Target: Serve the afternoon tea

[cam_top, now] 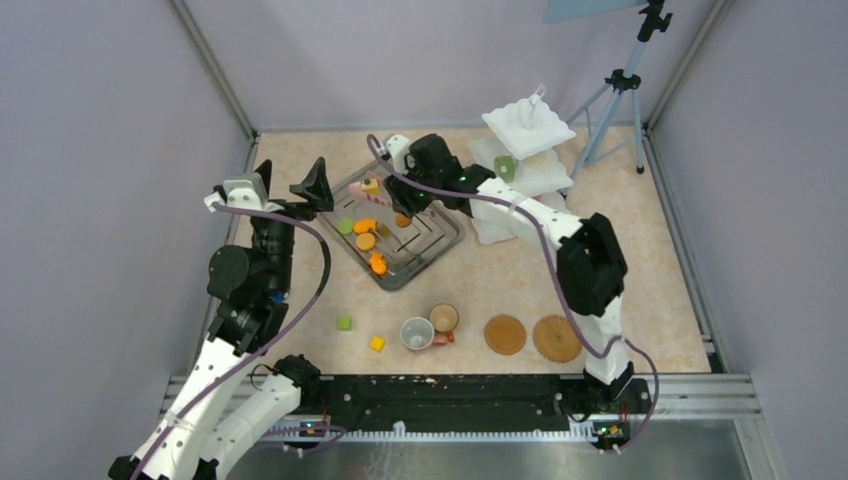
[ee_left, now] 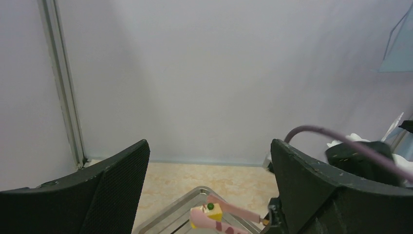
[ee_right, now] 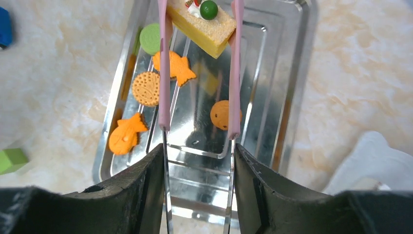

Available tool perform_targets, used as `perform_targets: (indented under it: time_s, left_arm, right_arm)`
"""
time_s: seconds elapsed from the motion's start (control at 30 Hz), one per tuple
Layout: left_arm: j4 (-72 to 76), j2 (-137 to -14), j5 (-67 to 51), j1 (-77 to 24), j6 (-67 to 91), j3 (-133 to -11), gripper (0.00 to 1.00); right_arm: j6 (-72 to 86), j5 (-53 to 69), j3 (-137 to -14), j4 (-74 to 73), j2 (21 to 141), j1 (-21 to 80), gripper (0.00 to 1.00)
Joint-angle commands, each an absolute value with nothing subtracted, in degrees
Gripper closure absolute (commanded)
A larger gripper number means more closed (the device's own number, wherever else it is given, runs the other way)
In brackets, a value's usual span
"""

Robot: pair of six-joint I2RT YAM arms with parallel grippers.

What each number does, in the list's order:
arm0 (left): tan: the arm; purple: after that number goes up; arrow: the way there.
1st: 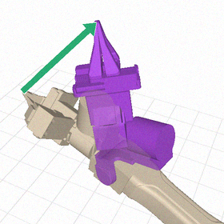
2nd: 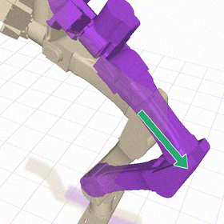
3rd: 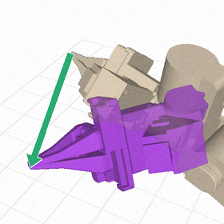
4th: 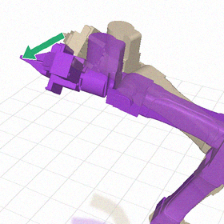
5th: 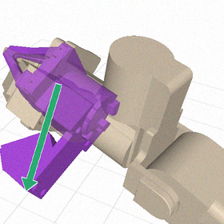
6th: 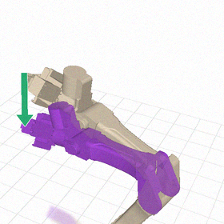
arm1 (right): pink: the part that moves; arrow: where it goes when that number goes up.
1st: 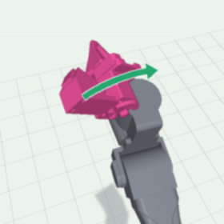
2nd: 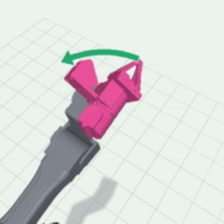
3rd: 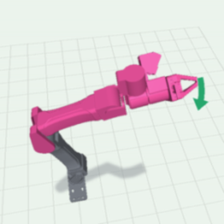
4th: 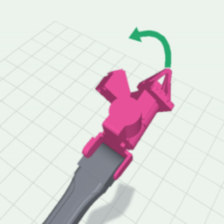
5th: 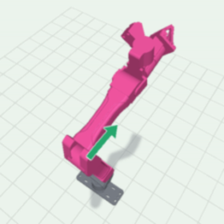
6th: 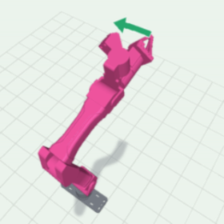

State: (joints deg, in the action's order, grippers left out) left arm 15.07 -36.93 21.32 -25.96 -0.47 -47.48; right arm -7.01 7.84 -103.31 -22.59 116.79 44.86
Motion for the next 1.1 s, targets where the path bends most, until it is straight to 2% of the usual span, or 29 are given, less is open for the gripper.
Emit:
perform_targets:
  time_s: [0.0, 0.3, 0.5, 0.7, 1.07]
  left_arm:
    - [16.0, -37.8, 20.0, -25.7, 1.6, -47.9, 0.01]
    - [15.5, -39.0, 18.1, -25.7, 3.1, -48.1, 0.01]
    - [15.1, -39.7, 17.3, -25.8, 3.7, -48.3, 0.01]
    - [14.8, -40.8, 16.8, -25.8, 4.2, -48.4, 0.01]
    - [14.8, -40.1, 17.5, -25.8, 3.9, -48.4, 0.01]
  right_arm:
    - [-0.7, 2.1, -95.7, -21.2, 100.7, 44.6, 0.78]
    - [10.3, -11.9, -73.6, -35.1, 70.8, 44.2, 0.79]
    - [14.4, -15.7, -67.7, -43.3, 59.1, 38.1, 0.79]
    - [15.1, -16.8, -66.0, -43.1, 57.2, 31.6, 0.8]
    - [13.4, -12.6, -67.2, -36.2, 64.1, 20.4, 0.79]
